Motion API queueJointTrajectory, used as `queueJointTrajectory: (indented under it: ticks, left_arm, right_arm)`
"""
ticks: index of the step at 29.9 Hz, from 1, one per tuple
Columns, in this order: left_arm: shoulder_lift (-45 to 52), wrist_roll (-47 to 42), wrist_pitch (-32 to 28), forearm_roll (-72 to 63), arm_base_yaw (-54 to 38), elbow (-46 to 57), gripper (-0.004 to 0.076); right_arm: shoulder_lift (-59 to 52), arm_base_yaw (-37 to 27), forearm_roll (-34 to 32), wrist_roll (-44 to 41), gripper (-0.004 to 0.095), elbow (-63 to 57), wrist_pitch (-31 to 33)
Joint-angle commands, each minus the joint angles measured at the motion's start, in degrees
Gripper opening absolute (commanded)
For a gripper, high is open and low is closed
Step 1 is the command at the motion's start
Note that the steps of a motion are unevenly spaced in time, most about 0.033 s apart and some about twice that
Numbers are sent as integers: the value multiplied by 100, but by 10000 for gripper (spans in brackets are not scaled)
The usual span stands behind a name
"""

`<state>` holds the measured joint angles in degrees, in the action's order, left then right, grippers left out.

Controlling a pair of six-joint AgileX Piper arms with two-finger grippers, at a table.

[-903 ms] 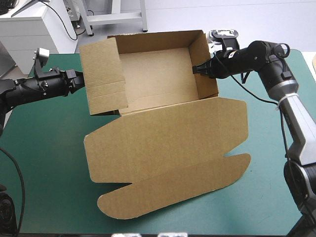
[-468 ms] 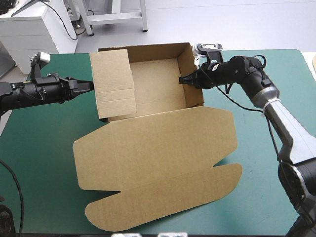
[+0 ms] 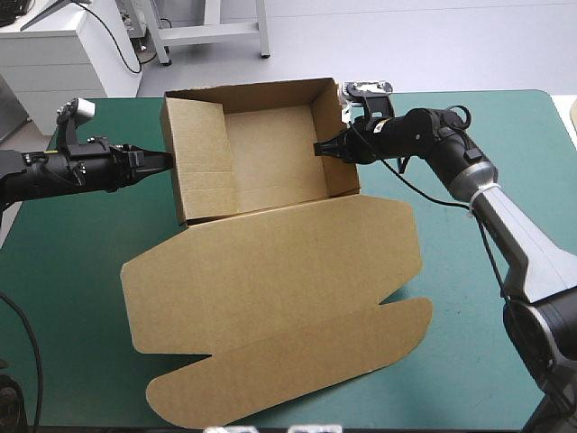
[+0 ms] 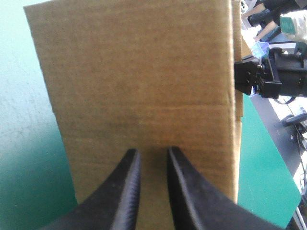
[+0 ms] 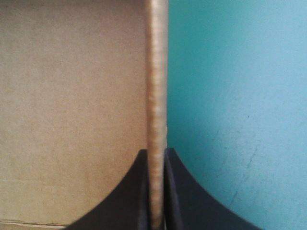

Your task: Fold the box

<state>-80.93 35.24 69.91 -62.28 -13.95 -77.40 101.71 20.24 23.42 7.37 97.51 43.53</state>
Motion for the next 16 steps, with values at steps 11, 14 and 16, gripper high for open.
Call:
queueJointTrajectory:
  ticks: [11, 14, 16]
  left_arm:
    - [201, -28, 405, -37, 1058, -173, 522]
    - [201, -17, 405, -37, 1079, -173, 515]
    - [201, -23, 405, -10, 1079, -173, 512]
  right_arm:
    - [-273, 17, -36, -136, -19, 153, -333]
    - [-273, 17, -234, -220, -19, 153, -243]
    - [-273, 17, -372, -335, -19, 153, -206]
